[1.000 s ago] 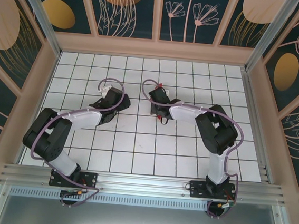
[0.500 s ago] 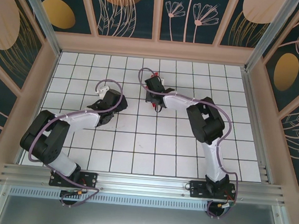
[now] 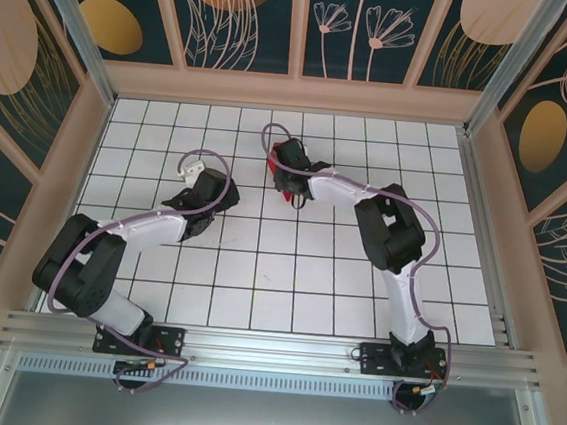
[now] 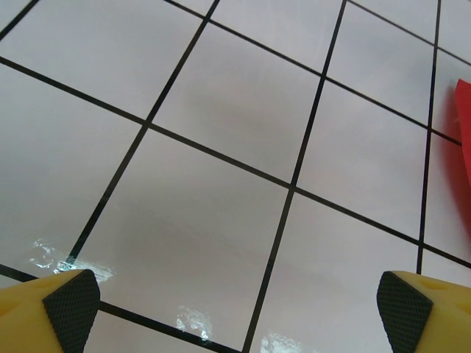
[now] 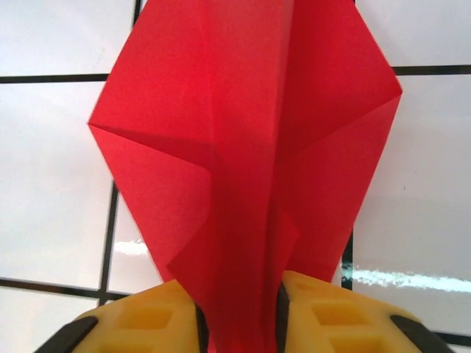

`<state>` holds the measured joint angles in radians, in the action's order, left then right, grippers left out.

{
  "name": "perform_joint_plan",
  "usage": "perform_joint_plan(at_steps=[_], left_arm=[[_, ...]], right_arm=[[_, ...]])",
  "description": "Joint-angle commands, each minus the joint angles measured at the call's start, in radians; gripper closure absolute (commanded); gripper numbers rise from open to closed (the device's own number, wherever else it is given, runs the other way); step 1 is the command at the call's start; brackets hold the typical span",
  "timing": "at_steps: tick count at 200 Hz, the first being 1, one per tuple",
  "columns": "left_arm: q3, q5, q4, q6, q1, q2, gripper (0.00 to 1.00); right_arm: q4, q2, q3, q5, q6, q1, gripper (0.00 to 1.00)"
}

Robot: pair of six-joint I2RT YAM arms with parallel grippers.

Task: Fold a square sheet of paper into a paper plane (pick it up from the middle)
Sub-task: Move the paper plane to the top-center of the table, then reset both arms

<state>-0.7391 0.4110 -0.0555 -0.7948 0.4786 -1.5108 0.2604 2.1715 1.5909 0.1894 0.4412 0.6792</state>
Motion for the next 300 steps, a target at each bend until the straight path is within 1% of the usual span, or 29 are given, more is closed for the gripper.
perform_joint_plan(at_steps=[1,26,52,67,81,85,99,110,134,139,165,192,217,229,254,274,290,300], left_arm=[[-0.029,0.053,0.045,0.031,-0.006,0.047,0.01],[-0.048,0.094,0.070,0.065,-0.006,0.085,0.01],[-0.062,0.148,0.080,0.113,-0.007,0.130,0.01],[-0.063,0.176,0.082,0.132,-0.009,0.155,0.01],[-0.062,0.177,0.082,0.138,-0.018,0.173,0.01],[-0.061,0.173,0.081,0.141,-0.025,0.180,0.02],[-0.051,0.171,0.066,0.159,-0.038,0.196,0.01],[-0.037,0.177,0.050,0.184,-0.048,0.211,0.01],[0.026,0.174,-0.041,0.259,-0.080,0.259,0.01],[0.040,0.171,-0.064,0.273,-0.091,0.272,0.02],[0.157,0.165,-0.204,0.324,-0.147,0.347,0.01],[0.302,0.218,-0.407,0.414,-0.176,0.409,0.01],[0.363,0.259,-0.459,0.484,-0.198,0.413,0.02],[0.372,0.262,-0.465,0.510,-0.213,0.415,0.02],[0.390,0.222,-0.501,0.559,-0.246,0.425,0.02],[0.422,0.207,-0.549,0.592,-0.277,0.401,0.02],[0.450,0.162,-0.589,0.600,-0.310,0.377,0.02],[0.476,0.127,-0.647,0.609,-0.325,0.362,0.02]], right_arm=[[0.021,-0.172,0.016,-0.015,-0.017,-0.012,0.61],[-0.010,-0.302,-0.053,0.008,-0.015,-0.038,0.47],[-0.064,-0.445,-0.171,0.056,-0.024,-0.095,0.31],[-0.078,-0.508,-0.227,0.064,-0.045,-0.125,0.27],[-0.083,-0.553,-0.273,0.074,-0.050,-0.126,0.24],[-0.086,-0.567,-0.288,0.073,-0.051,-0.158,0.24],[-0.114,-0.619,-0.354,0.093,-0.054,-0.186,0.22],[-0.149,-0.664,-0.414,0.121,-0.067,-0.208,0.18],[-0.220,-0.749,-0.539,0.162,-0.096,-0.292,0.07],[-0.233,-0.765,-0.564,0.158,-0.100,-0.317,0.02],[-0.322,-0.834,-0.692,0.149,-0.126,-0.431,0.01],[-0.411,-0.881,-0.821,0.158,-0.130,-0.527,0.01],[-0.545,-0.933,-0.978,0.161,-0.153,-0.604,0.01],[-0.606,-0.955,-1.043,0.166,-0.180,-0.625,0.01],[-0.629,-0.944,-1.096,0.180,-0.208,-0.660,0.01],[-0.733,-0.927,-1.165,0.211,-0.253,-0.665,0.01],[-0.818,-0.920,-1.202,0.184,-0.287,-0.664,0.01],[-0.870,-0.914,-1.217,0.168,-0.300,-0.665,0.01]])
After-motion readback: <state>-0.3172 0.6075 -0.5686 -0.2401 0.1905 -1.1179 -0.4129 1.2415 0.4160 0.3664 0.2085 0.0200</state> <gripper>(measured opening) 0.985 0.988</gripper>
